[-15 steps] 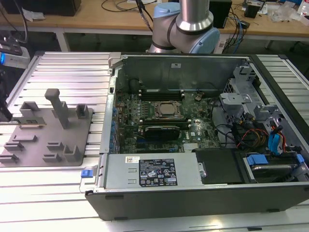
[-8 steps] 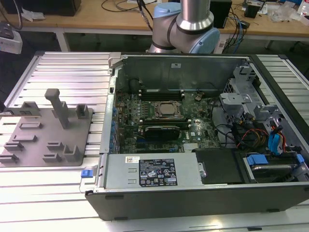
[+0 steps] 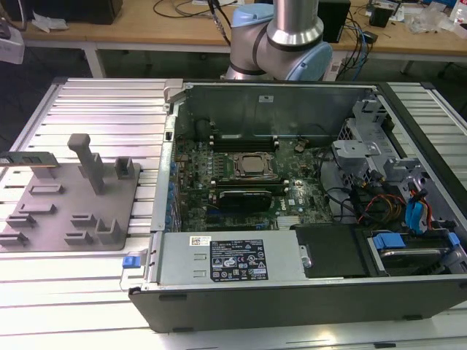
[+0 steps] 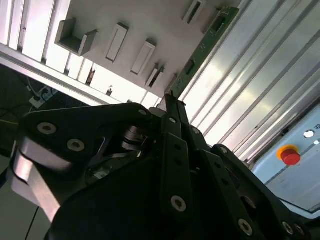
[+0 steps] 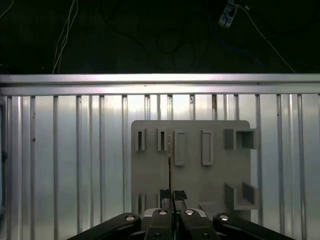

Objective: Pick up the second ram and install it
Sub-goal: 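Pick up the second ram and move it above second insertion slot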

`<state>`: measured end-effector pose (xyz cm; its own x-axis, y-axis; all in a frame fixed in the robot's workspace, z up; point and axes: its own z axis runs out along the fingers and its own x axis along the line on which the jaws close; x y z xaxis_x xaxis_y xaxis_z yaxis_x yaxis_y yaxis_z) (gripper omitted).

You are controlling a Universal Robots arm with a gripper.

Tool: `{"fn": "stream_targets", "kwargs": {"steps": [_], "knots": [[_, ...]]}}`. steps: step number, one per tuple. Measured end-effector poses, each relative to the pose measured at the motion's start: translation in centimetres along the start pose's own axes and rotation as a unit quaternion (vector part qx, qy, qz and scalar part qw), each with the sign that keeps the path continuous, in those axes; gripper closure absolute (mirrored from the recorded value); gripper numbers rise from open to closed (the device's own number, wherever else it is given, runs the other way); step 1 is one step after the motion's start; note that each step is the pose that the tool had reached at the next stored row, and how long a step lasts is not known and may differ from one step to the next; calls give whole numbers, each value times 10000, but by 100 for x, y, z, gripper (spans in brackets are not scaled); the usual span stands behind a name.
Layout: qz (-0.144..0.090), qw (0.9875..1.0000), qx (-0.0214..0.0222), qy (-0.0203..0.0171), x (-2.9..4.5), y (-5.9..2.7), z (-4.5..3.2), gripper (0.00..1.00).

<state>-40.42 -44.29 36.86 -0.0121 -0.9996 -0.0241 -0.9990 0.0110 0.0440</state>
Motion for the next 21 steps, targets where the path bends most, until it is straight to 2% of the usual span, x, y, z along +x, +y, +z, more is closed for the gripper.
{"fn": "stream_targets", "kwargs": {"steps": [4,8,14,21], "knots": [[0,10000,0,0,-4,6,-128,91],[0,10000,0,0,-8,9,-204,91],[0,10000,0,0,-16,18,-409,91],[0,10000,0,0,-20,24,-550,91]]}}
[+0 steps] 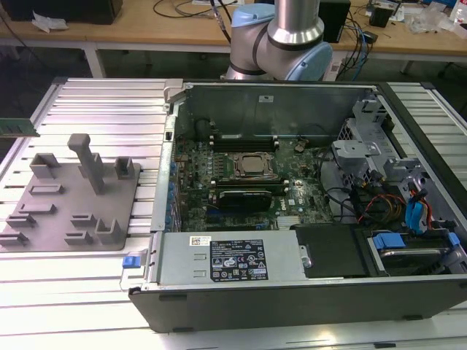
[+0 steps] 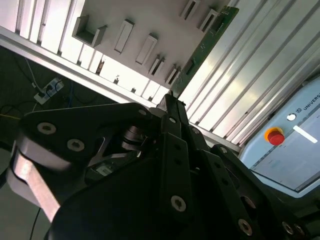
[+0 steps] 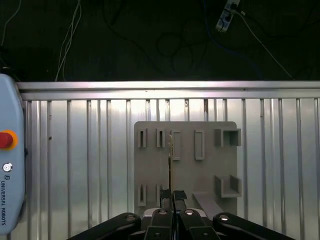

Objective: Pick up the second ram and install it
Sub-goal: 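Pick up the second ram and move it above second insertion slot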

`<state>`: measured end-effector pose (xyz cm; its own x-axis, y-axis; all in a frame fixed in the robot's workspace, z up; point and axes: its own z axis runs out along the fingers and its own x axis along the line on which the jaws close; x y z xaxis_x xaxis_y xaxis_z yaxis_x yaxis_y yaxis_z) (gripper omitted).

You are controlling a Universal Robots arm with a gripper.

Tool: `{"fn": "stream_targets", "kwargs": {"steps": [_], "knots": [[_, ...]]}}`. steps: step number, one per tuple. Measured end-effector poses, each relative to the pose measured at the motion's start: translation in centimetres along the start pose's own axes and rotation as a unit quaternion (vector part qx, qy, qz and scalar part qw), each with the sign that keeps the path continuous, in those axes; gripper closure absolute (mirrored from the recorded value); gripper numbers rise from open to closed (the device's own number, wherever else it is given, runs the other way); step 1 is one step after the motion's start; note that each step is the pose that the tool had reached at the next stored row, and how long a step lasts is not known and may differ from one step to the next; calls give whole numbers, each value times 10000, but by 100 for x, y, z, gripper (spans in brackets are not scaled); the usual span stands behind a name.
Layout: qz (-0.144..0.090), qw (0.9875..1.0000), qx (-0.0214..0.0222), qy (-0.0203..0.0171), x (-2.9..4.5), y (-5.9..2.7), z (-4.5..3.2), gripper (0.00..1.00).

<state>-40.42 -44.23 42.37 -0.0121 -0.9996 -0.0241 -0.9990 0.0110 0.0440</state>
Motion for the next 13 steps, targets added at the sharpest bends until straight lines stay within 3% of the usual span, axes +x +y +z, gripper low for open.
{"fn": "stream_targets", "kwargs": {"steps": [8,13], "knots": [[0,10000,0,0,-1,-26,-15,91],[0,10000,0,0,-3,-177,-21,91]]}}
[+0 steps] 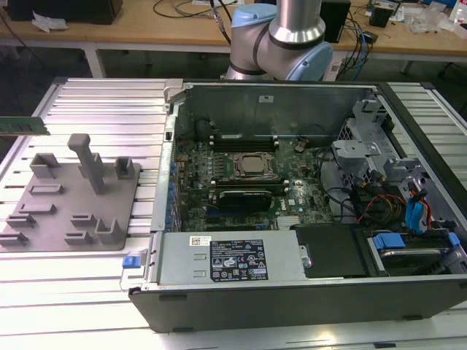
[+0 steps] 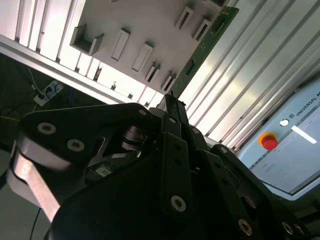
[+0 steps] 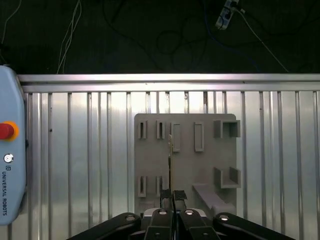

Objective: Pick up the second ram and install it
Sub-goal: 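Pick up the second ram and move it above second insertion slot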

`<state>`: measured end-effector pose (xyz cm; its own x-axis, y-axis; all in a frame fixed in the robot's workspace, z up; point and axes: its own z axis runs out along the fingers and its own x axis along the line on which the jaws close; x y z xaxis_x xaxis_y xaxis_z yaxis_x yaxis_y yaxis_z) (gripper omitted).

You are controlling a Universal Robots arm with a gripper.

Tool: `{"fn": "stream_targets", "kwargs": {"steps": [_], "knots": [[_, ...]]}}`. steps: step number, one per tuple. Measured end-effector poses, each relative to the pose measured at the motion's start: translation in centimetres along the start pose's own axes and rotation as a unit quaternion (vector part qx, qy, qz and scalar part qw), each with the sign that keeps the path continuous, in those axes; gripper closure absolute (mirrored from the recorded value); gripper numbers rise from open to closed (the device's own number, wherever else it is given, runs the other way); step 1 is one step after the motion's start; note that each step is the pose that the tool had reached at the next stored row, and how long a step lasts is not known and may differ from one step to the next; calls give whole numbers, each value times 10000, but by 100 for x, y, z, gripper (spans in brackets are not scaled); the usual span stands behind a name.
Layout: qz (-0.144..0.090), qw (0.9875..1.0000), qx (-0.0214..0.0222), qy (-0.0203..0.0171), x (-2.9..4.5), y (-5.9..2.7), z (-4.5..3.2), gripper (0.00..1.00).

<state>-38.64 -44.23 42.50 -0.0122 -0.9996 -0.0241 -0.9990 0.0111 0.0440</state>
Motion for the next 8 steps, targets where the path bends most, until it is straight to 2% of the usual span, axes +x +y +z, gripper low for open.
{"fn": "stream_targets", "kwargs": {"steps": [4,8], "knots": [[-1,10000,0,0,-1,-134,-6,91],[-1,10000,0,0,-3,-221,-9,91]]}}
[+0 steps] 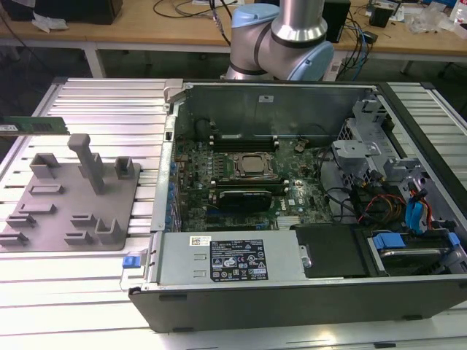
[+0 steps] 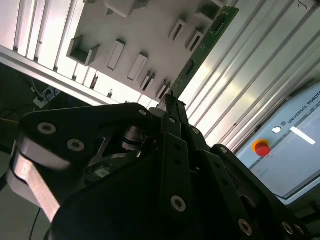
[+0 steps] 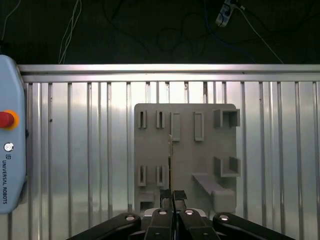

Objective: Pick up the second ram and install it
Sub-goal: 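Pick up the second ram and move it above second insertion slot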

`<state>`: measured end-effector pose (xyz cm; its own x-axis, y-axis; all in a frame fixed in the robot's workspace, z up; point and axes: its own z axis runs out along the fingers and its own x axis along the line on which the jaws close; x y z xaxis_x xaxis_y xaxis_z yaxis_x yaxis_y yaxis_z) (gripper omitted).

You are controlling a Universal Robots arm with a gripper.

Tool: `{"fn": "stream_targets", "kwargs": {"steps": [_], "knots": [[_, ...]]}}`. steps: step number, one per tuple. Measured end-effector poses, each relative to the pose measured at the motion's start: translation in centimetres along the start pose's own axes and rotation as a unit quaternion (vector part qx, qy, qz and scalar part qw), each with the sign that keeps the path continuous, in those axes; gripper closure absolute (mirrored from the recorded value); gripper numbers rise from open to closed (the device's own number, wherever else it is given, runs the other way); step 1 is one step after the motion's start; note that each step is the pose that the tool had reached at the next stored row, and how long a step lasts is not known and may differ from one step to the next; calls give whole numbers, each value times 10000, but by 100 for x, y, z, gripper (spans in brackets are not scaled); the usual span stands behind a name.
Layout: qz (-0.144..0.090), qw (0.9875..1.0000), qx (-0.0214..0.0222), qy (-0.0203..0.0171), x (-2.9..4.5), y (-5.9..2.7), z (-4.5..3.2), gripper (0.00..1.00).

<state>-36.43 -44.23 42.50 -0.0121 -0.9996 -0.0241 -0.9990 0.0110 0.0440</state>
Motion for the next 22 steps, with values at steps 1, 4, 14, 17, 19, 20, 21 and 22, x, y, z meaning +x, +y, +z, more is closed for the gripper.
{"fn": "stream_targets", "kwargs": {"steps": [1,4,14,17,19,20,21,22], "knots": [[0,10000,0,0,0,-35,-2,91],[0,10000,0,0,-1,-124,-6,91],[0,10000,-1,0,-5,-469,-21,91],[0,10000,0,0,-7,-596,-26,91],[0,10000,0,0,-8,-660,-29,91],[0,10000,0,0,-8,-674,-30,91],[0,10000,0,0,-8,-692,-31,91],[0,10000,0,0,-9,-721,-32,91]]}}
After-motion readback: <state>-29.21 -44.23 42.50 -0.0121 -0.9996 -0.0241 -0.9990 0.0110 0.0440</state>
